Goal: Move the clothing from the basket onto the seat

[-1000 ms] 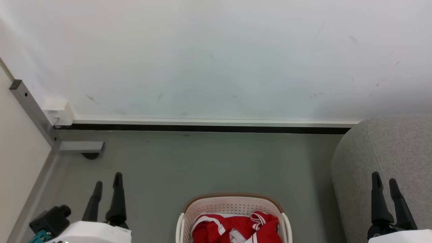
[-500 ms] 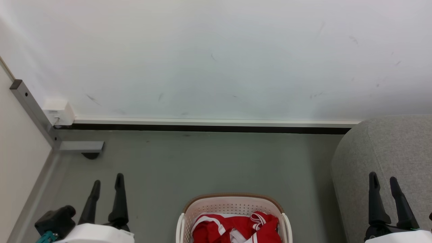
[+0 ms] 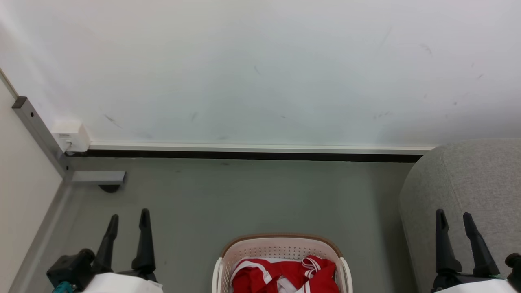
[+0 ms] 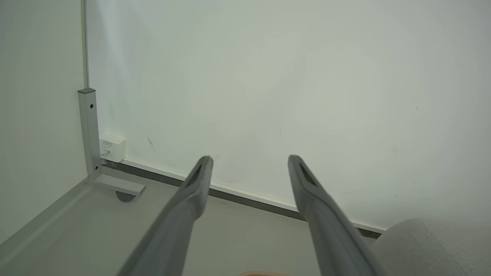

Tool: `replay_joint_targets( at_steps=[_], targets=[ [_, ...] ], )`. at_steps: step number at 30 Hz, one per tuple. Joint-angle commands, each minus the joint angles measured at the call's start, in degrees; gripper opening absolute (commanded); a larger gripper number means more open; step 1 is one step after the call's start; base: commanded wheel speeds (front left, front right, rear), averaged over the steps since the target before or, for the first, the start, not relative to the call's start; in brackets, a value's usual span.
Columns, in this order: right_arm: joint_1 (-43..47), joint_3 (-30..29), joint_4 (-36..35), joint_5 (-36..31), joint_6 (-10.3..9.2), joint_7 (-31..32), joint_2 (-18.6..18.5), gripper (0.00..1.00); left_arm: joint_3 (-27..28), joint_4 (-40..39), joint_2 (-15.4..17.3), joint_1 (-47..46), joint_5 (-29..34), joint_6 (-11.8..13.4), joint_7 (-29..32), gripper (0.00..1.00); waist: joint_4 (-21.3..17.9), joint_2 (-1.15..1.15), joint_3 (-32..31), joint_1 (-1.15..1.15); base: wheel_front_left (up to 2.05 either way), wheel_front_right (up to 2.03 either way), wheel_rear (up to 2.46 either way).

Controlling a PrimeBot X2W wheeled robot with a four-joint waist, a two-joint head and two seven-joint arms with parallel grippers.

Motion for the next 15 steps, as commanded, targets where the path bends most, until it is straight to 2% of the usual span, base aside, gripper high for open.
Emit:
replay_joint_targets(
  at_steps=[1, 15],
  targets=[
    [-0.13, -0.05, -0.02, -1.6, -0.08, -0.41, -0.09, 1.0, 0.29, -0.09, 0.18, 0.1, 1.91, -0.25, -0.37, 1.0, 0.03, 0.0, -0.03, 0.0, 0.0, 0.0, 0.0],
    [-0.15, 0.58, 1.43, -8.03, -0.1, -1.25, 0.62, 1.0, 0.69, 0.98, -0.56, 0.38, 8.6, -1.23, -2.05, 1.0, 0.06, 0.0, -0.05, 0.0, 0.0, 0.0, 0.0]
  ],
)
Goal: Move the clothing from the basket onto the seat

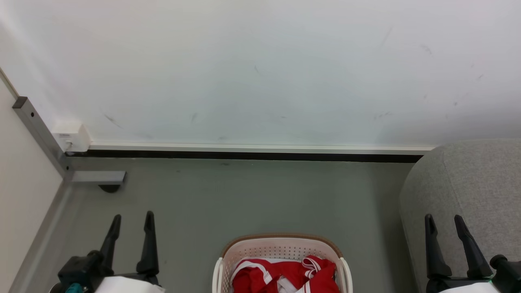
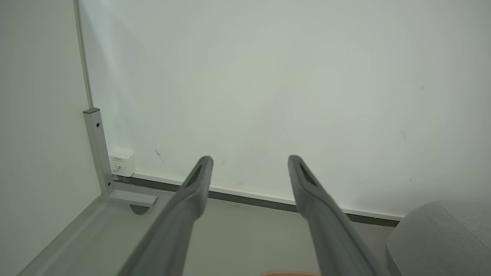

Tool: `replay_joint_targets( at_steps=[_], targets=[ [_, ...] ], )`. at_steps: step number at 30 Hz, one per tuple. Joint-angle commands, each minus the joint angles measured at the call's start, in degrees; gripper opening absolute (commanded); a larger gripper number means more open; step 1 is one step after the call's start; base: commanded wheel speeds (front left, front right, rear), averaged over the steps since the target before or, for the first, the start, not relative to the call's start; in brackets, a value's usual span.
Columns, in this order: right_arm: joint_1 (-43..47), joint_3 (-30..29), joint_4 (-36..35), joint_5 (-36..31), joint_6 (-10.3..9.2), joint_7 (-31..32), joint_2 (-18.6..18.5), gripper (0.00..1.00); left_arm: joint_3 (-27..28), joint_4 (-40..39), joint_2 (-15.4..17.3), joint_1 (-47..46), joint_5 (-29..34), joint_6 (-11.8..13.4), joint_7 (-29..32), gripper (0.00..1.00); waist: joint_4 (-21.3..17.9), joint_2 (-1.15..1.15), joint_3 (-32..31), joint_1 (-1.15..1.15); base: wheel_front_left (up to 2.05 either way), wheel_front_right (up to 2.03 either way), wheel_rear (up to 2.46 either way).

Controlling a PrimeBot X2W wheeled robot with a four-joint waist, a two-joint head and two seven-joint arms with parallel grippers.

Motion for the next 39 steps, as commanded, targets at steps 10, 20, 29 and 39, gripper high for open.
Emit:
replay_joint_targets(
  at_steps=[10, 20, 29, 39],
  targets=[
    [-0.09, 0.28, 1.55, -4.72, -0.11, -0.9, 0.39, 1.0, 0.25, -0.01, -0.26, 0.37, 5.17, -0.96, -1.4, 1.0, 0.23, 0.0, -0.21, 0.0, 0.0, 0.0, 0.0],
    [-0.49, 0.62, 2.56, -8.46, -0.12, -1.47, 0.86, 1.0, 0.42, 0.07, -0.51, 0.61, 9.46, -1.45, -2.42, 1.0, 0.08, 0.0, -0.45, 0.0, 0.0, 0.0, 0.0],
    [-0.68, 0.83, 2.63, -8.59, -0.12, -1.52, 0.88, 1.0, 0.78, 0.52, -0.73, 0.32, 10.03, -1.77, -2.48, 1.0, 0.01, 0.0, -0.54, 0.0, 0.0, 0.0, 0.0],
    [-0.55, 0.61, 2.67, -7.91, -0.12, -1.52, 0.88, 1.0, 1.21, 0.81, -0.89, 0.18, 9.16, -2.12, -2.48, 1.0, 0.07, 0.0, -0.56, 0.0, 0.0, 0.0, 0.0]
  ],
)
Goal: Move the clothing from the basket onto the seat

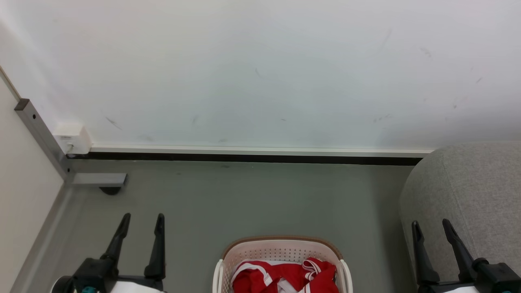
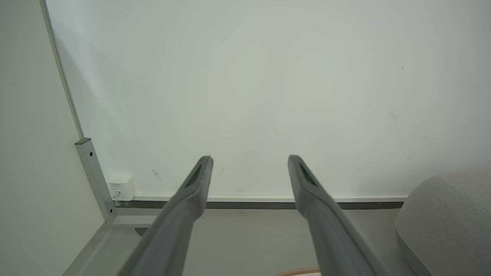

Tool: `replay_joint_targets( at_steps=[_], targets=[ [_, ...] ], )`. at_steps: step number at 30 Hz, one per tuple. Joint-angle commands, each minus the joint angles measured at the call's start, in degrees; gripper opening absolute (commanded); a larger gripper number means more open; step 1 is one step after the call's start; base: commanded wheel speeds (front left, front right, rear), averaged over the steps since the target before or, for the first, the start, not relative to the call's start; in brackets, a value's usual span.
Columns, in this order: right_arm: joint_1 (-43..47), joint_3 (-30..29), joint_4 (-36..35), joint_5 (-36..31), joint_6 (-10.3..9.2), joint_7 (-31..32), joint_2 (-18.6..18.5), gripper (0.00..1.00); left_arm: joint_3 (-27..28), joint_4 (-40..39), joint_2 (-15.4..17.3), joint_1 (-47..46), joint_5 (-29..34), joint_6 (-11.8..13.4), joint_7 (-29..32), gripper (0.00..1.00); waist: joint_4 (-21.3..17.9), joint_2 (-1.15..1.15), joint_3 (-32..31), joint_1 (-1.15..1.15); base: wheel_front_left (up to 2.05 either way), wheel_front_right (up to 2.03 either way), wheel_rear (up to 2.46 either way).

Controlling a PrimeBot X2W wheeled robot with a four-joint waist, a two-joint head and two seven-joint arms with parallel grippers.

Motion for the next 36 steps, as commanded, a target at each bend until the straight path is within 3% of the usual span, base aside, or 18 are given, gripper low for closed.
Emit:
replay_joint_targets(
  at_steps=[1, 20, 36],
  targets=[
    [-0.29, -0.01, 0.19, 0.36, -0.12, -0.21, 0.02, 1.0, 0.25, 0.1, 0.16, 0.1, -0.28, -0.13, -0.06, 1.0, -0.02, 0.0, -0.02, 0.0, 0.0, 0.0, 0.0],
    [-0.59, 0.11, -0.62, 1.13, -0.12, -0.21, -0.01, 1.0, 0.71, 0.6, 0.02, -0.81, -2.85, -0.36, -0.06, 1.0, -1.44, 0.0, 0.51, 0.0, 0.0, 0.0, 0.0],
    [-2.08, -0.3, -2.81, 3.68, -0.12, -0.21, -0.03, 1.0, 0.54, 1.94, 0.03, -3.29, -2.46, -1.51, -0.05, 1.0, -9.73, 0.0, 6.99, 0.0, 0.0, 0.0, 0.0]
  ],
)
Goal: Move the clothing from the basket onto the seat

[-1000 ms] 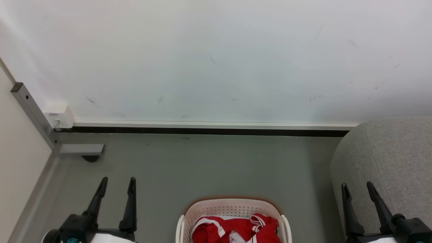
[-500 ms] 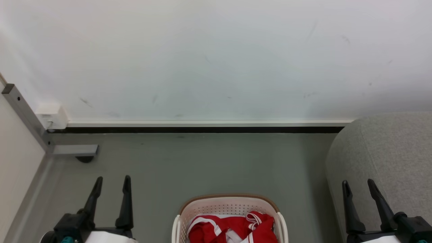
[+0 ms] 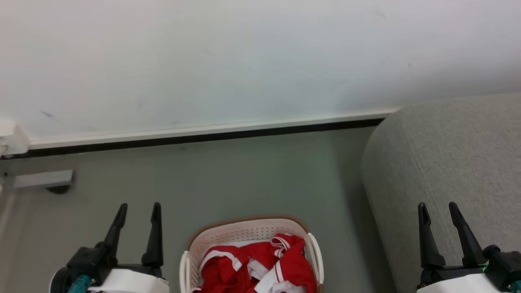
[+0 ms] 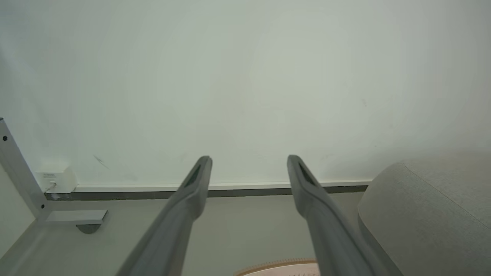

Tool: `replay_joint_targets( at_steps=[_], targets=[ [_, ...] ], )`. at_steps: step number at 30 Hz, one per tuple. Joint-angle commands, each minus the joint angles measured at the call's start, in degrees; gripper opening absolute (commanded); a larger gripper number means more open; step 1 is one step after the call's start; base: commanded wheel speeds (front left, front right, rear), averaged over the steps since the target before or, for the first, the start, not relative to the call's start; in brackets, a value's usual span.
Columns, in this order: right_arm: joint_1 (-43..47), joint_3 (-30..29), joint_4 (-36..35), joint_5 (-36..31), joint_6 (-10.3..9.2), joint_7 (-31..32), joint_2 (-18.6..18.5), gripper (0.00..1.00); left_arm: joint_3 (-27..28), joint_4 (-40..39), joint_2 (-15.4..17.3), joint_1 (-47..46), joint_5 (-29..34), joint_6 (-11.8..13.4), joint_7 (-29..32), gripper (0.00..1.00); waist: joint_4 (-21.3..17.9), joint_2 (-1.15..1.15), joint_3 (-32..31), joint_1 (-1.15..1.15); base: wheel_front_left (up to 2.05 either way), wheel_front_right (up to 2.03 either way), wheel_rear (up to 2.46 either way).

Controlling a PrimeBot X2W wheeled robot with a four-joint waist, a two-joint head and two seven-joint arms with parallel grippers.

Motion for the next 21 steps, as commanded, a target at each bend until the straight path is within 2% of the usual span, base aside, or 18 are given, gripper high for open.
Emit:
replay_joint_targets(
  at_steps=[1, 5, 8, 13, 21],
  targets=[
    [-0.41, -0.06, -0.32, 0.3, -0.12, -0.19, -0.06, 1.0, 0.26, 0.24, 0.25, -0.73, 0.74, -0.13, -0.06, 1.0, -2.04, 0.0, 2.01, 0.0, 0.0, 0.0, 0.0],
    [-1.79, -0.26, -2.53, 1.15, -0.12, -0.19, -0.06, 1.0, 0.16, 1.27, 1.48, -2.24, 1.33, -0.77, -0.06, 1.0, -5.81, 0.0, 5.98, 0.0, 0.0, 0.0, 0.0],
    [-1.96, -0.84, -3.33, 1.69, -0.12, -0.19, -0.08, 1.0, -0.38, 2.33, 2.21, -3.13, 1.79, -1.05, -0.05, 1.0, -7.11, 0.0, 7.66, 0.0, 0.0, 0.0, 0.0],
    [-3.6, -0.87, -6.47, 3.76, -0.12, -0.19, -0.07, 1.0, -2.26, 7.33, 5.45, -6.09, 2.74, -1.52, -0.05, 1.0, -11.2, 0.0, 12.75, 0.0, 0.0, 0.0, 0.0],
    [-5.68, -2.14, -12.75, 7.23, -0.12, -0.17, -0.03, 1.0, -6.21, 14.77, 10.37, -11.73, 4.51, -1.79, 2.45, 1.0, -14.7, 0.0, 20.09, 0.0, 0.0, 0.0, 0.0]
  ],
)
